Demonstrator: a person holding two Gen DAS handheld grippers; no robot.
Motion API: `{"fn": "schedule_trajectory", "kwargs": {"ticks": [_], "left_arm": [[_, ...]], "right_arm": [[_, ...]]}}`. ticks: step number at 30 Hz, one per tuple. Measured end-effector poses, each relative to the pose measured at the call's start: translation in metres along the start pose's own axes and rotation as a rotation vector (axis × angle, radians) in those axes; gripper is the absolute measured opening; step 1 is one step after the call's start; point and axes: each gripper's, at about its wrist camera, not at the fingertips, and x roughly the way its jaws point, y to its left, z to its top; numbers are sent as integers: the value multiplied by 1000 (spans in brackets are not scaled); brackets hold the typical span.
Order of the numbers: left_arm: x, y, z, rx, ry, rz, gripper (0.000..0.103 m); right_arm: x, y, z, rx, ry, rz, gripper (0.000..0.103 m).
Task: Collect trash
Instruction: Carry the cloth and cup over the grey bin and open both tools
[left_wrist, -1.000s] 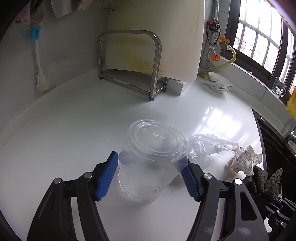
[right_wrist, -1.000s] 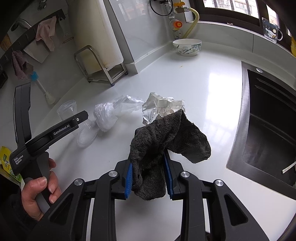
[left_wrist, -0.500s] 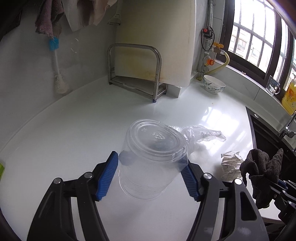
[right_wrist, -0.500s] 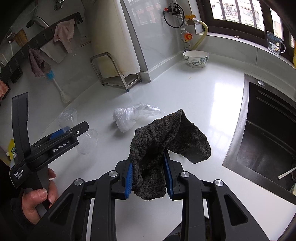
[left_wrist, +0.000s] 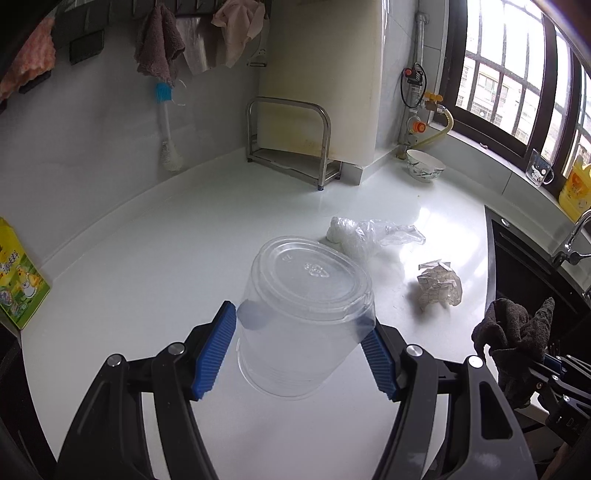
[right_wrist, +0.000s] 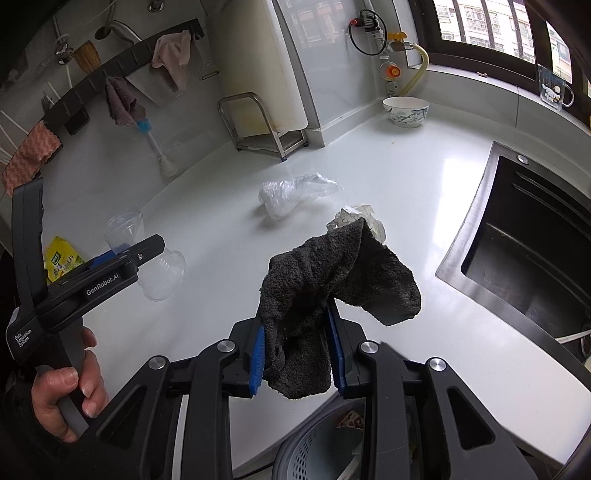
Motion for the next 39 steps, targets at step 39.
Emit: {"fn": "schedule_trajectory", "kwargs": {"ticks": [39], "left_arm": [[-73, -168, -163, 18, 217, -32, 50]], "right_arm": [[-55, -121, -156, -33, 273, 95, 29]]}}
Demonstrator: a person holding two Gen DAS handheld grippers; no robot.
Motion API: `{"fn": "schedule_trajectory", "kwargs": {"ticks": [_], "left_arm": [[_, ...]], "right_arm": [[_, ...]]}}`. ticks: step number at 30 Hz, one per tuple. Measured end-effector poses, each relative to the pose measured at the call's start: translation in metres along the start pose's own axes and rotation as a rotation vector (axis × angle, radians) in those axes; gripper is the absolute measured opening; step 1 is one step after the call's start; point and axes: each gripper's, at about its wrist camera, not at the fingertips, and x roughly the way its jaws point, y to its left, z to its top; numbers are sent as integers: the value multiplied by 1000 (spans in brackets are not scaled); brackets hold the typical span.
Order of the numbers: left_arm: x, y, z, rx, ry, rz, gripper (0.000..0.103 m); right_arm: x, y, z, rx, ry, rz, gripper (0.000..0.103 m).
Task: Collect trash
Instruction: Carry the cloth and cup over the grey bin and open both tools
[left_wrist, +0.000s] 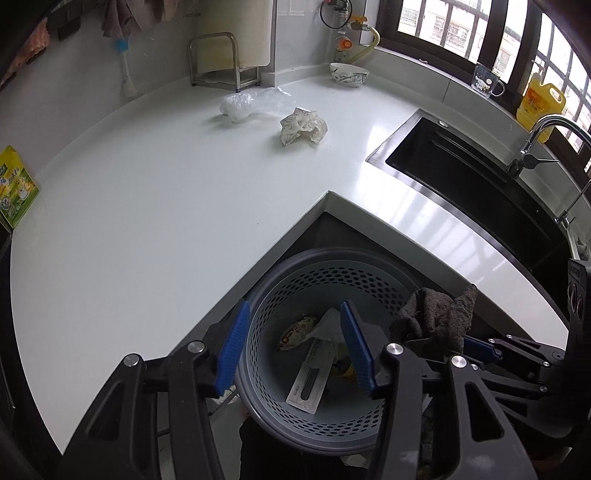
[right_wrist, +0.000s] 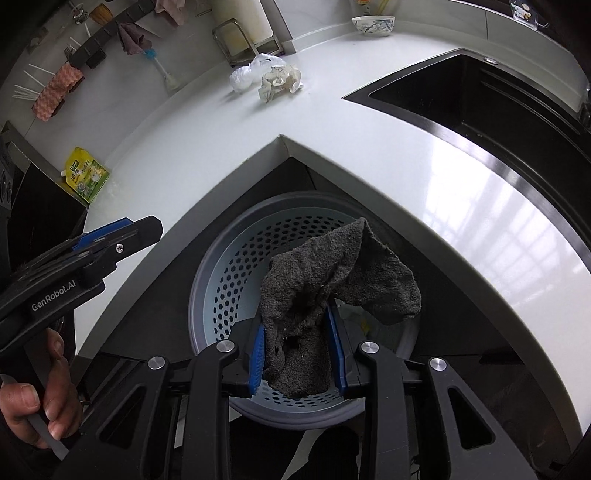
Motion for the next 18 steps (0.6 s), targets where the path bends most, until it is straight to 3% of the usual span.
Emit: {"fn": "schedule_trajectory", "kwargs": {"ticks": [1, 3, 5, 9, 18], "left_arm": [[0, 0, -1, -6, 4, 4, 52], [-1, 2, -2, -18, 7, 10, 56], [-2, 3, -4, -30, 8, 16, 64], [-2, 3, -9, -34, 19, 30, 65], [-16, 2, -13, -64, 16, 45, 80]], "right_arm": [[2, 1, -1, -2, 7, 4, 31], [1, 1, -3, -5, 8, 9, 46], [-3, 1, -3, -12, -7, 9, 53], [-8, -1, -3, -22, -9, 2, 54], [-27, -9, -5, -14, -22, -7, 64]]}}
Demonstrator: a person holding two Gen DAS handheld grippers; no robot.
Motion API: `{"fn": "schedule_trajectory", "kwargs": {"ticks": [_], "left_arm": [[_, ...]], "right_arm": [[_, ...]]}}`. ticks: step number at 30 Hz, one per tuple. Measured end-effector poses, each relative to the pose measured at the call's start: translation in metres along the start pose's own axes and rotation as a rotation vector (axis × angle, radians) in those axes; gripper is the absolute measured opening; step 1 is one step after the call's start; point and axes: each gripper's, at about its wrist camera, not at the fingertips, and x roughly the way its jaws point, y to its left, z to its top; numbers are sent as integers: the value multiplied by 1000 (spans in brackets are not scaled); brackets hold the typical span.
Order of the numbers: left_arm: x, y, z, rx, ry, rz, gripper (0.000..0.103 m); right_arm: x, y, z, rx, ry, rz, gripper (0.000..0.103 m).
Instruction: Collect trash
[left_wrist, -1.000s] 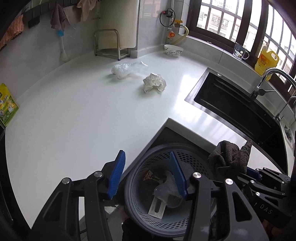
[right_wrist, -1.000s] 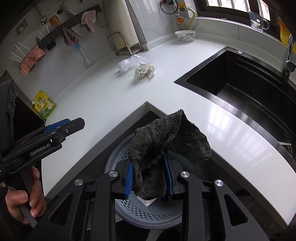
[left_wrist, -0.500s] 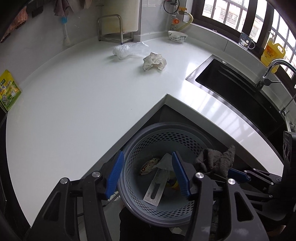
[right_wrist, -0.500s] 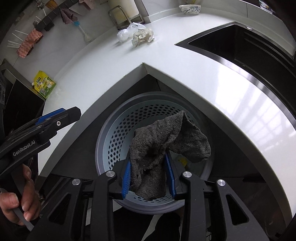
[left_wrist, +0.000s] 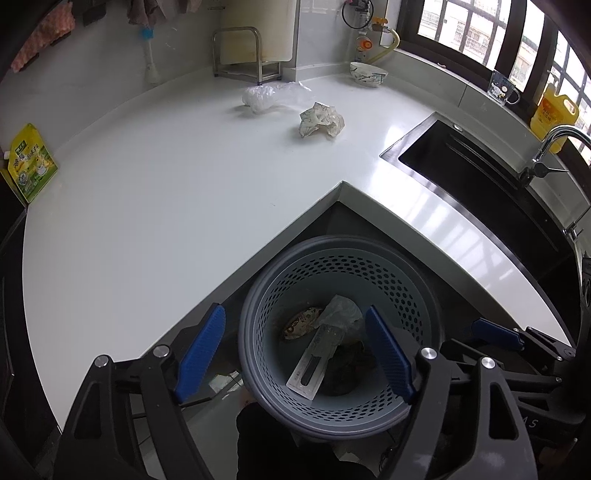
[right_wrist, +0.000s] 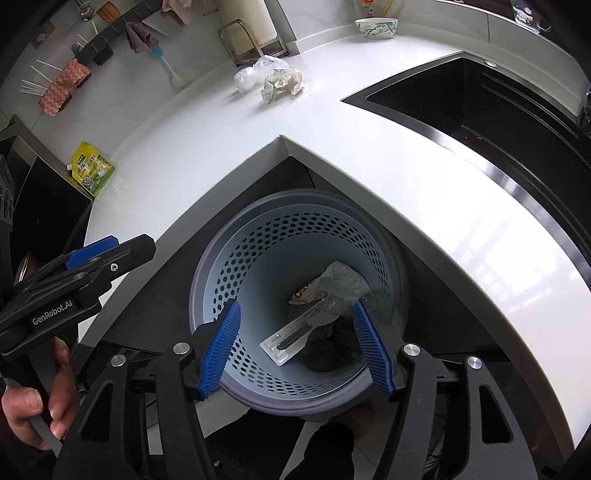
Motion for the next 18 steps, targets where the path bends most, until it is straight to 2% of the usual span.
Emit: {"fn": "schedule_trajectory", "kwargs": {"ticks": [1, 7, 11, 18], "left_arm": [[-2, 0, 0, -7, 3, 2, 84], [-15, -3, -4, -20, 5, 11, 86], [-29, -6, -4, -20, -25, 25, 92], [-53, -4, 0, -25, -75, 80, 96]], "right_arm": [[-3, -1, -1, 5, -4, -4, 65], [-17, -1, -5, 20, -22, -15, 71], [-25, 2, -7, 9, -20, -35, 73], [-44, 9, -6, -63, -60, -54, 77]]}}
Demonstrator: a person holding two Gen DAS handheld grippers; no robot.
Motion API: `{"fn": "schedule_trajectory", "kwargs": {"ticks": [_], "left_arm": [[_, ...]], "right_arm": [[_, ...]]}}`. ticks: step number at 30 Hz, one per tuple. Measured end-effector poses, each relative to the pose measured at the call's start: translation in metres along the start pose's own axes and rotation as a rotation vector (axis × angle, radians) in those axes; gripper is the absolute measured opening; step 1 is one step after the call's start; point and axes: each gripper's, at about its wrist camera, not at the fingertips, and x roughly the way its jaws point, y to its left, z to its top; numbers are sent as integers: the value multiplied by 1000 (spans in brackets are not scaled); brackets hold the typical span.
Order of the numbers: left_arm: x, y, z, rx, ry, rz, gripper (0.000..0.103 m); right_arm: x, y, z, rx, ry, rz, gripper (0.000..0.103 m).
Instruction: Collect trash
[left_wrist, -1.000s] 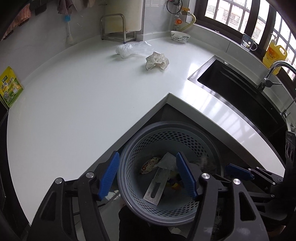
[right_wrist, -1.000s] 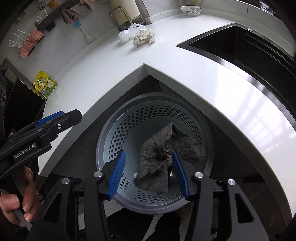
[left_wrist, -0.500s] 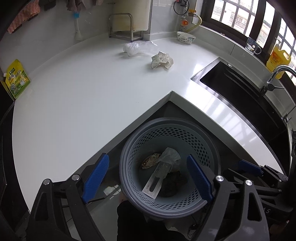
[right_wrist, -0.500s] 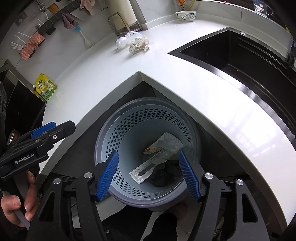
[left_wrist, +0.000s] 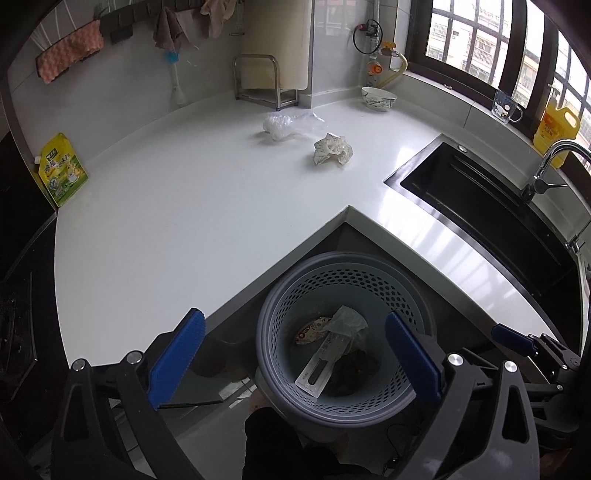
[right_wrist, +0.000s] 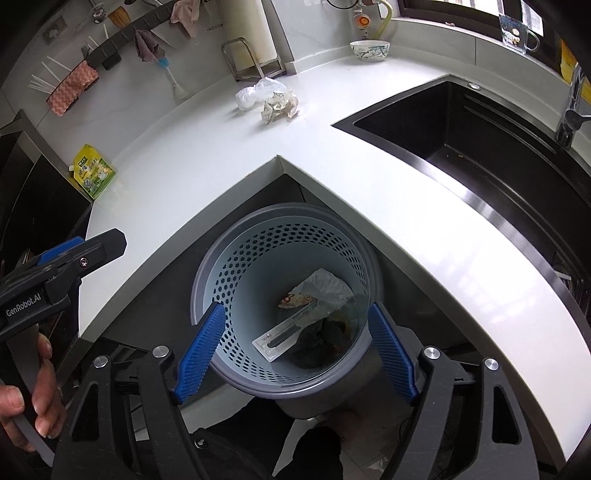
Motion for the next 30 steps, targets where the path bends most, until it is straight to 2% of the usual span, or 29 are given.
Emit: {"fn": "schedule_trajectory", "kwargs": {"ticks": [6, 11, 22, 30], "left_arm": [[-22, 7, 8, -23, -59, 49, 97], [-39, 12, 14, -36, -109, 79, 97], [-68, 23, 24, -64, -180, 125, 97], [-65, 41, 42, -70, -195, 124, 97]], "right_arm": [[-26, -8, 11, -38, -81, -40, 78], [-45, -13, 20, -42, -150, -38, 79], [-55, 7, 37, -78, -202, 18, 79], [-46, 23, 59, -86, -211, 24, 79]]}}
